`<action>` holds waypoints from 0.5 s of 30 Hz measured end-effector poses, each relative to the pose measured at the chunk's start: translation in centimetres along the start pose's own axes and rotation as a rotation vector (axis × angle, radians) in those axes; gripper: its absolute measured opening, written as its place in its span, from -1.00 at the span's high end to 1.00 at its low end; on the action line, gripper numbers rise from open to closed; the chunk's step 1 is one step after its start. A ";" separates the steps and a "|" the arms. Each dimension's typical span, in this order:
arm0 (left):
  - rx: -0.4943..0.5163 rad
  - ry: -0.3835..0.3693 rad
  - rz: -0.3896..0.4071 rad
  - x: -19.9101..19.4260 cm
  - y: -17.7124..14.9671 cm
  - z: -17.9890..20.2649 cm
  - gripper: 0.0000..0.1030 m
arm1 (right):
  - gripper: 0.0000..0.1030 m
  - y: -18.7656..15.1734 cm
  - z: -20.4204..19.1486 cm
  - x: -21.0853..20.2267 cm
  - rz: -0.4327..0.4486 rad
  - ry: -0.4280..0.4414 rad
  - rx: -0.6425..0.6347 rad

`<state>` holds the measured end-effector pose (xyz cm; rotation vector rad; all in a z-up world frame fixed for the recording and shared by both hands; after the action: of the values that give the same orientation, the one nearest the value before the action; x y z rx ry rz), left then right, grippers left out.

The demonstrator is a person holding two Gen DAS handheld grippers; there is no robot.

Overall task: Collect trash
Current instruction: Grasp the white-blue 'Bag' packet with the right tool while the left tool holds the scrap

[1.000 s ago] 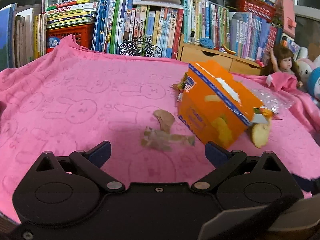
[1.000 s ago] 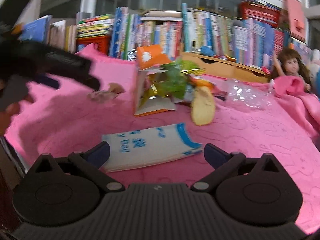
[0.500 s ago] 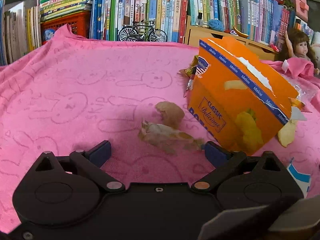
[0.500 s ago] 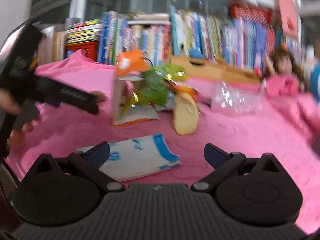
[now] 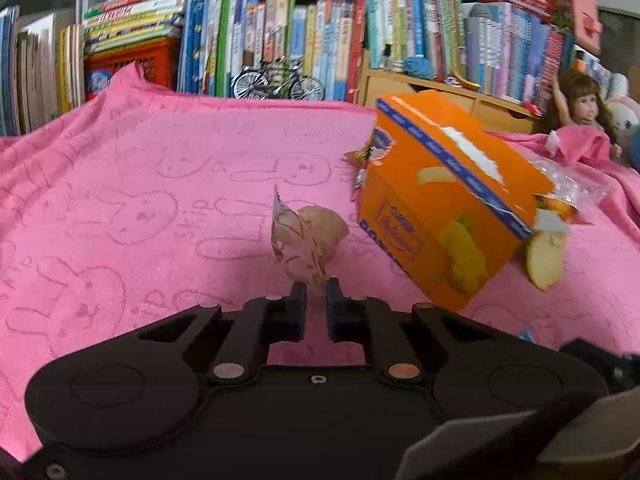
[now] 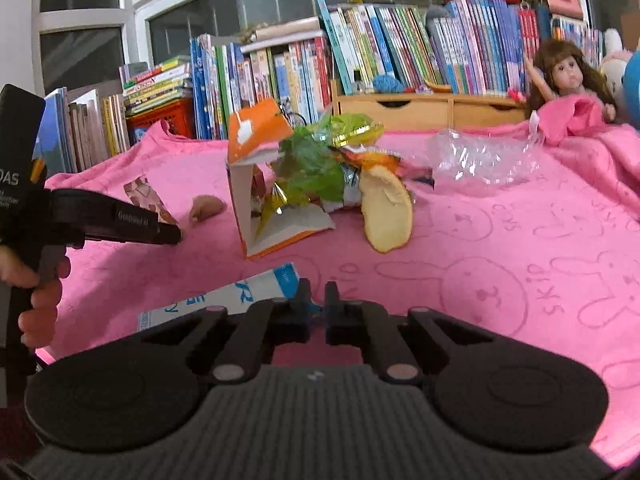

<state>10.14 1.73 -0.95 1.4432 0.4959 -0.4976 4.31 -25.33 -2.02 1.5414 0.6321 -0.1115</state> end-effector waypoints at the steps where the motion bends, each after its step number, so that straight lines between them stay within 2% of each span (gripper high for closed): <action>1: 0.007 -0.006 0.006 -0.5 -0.2 0.2 0.83 | 0.92 0.1 -0.2 -0.3 0.011 -0.007 -0.011; 4: 0.026 -0.042 0.014 -2.1 -0.6 0.7 0.83 | 0.92 0.2 -0.3 -1.4 0.020 0.000 -0.025; 6: 0.041 -0.072 0.016 -3.3 -1.1 1.1 0.82 | 0.88 0.2 -0.5 -1.8 -0.004 0.010 -0.047; 7: 0.049 -0.085 0.016 -3.8 -1.3 1.3 0.82 | 0.66 0.2 -0.4 -1.8 -0.018 0.013 -0.053; 8: 0.059 -0.101 0.015 -4.4 -1.6 1.5 0.82 | 0.31 0.1 -0.3 -1.8 -0.037 0.009 -0.052; 10: 0.083 -0.142 -0.007 -5.1 -2.1 2.1 0.82 | 0.02 -0.3 -0.3 -2.0 -0.066 0.016 -0.041; 11: 0.092 -0.165 -0.024 -5.3 -2.4 2.3 0.82 | -0.05 -0.5 -0.3 -2.2 -0.072 0.027 -0.026; 15: 0.107 -0.235 -0.101 -5.1 -3.5 3.0 0.82 | -0.09 -1.2 -0.6 -2.9 -0.087 0.083 0.019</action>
<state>4.06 -1.41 -0.53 1.4439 0.3590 -0.7745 1.17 -25.79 -1.75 1.5430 0.7661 -0.1202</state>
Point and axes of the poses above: each gripper's, at about its wrist camera, not at the fingertips, and x roughly the way its jaws point, z to its right, y to its top, the point moved 3 cm from there along x, roughly the way its jaws point
